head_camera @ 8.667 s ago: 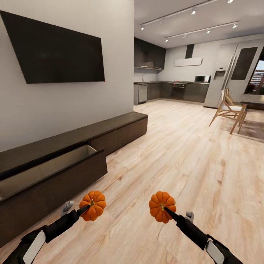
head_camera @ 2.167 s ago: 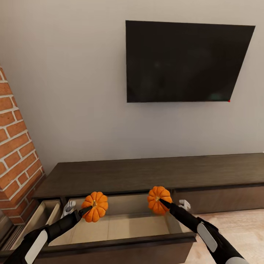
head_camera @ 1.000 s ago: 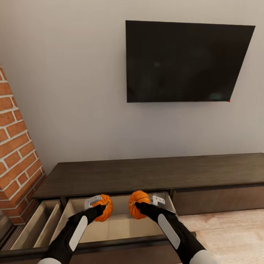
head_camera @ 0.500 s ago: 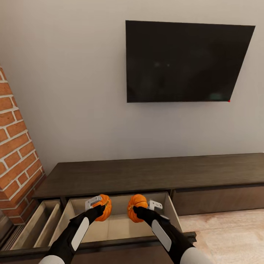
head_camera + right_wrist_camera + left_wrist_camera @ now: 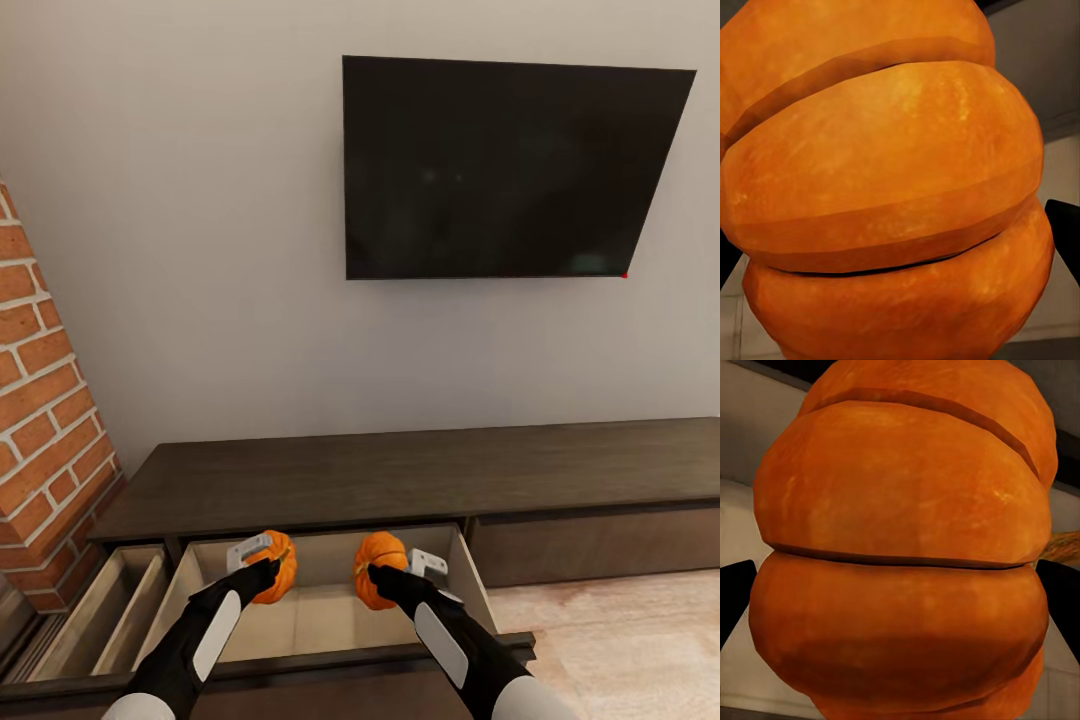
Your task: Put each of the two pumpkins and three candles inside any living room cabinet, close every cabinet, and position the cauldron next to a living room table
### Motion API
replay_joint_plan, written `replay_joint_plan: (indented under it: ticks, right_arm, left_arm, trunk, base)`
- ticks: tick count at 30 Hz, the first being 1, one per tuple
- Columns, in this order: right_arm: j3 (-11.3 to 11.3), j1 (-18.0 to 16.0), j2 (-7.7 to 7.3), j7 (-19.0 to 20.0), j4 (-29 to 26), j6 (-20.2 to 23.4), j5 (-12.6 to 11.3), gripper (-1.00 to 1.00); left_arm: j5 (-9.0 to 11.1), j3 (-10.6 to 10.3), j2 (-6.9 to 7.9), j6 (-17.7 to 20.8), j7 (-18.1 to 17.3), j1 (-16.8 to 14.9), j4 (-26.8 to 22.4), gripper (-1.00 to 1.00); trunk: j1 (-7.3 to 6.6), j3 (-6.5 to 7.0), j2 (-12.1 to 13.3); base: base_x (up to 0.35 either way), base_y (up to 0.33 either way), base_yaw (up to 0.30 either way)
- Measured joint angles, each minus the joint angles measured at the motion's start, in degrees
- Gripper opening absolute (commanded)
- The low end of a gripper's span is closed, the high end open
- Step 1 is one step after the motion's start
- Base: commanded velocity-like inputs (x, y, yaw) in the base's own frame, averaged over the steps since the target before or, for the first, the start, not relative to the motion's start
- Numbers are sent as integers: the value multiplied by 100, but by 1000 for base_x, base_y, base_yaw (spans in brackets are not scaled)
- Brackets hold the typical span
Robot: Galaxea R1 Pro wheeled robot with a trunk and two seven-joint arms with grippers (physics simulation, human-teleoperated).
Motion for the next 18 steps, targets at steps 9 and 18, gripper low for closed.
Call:
replay_joint_plan:
  ticks: [9, 18]
  right_arm:
    - [-10, 0, 0, -4, 105, -9, -15, -100]
    - [-10, 1, 0, -4, 116, -17, -19, -100]
  left_arm:
    - [-24, -1, 8, -14, 5, 0, 0, -100]
    - [-19, 0, 20, -14, 5, 1, 1, -100]
  trunk:
    - [0, 0, 0]
    - [153, -126, -279]
  base:
    - [0, 0, 0]
    - [0, 0, 0]
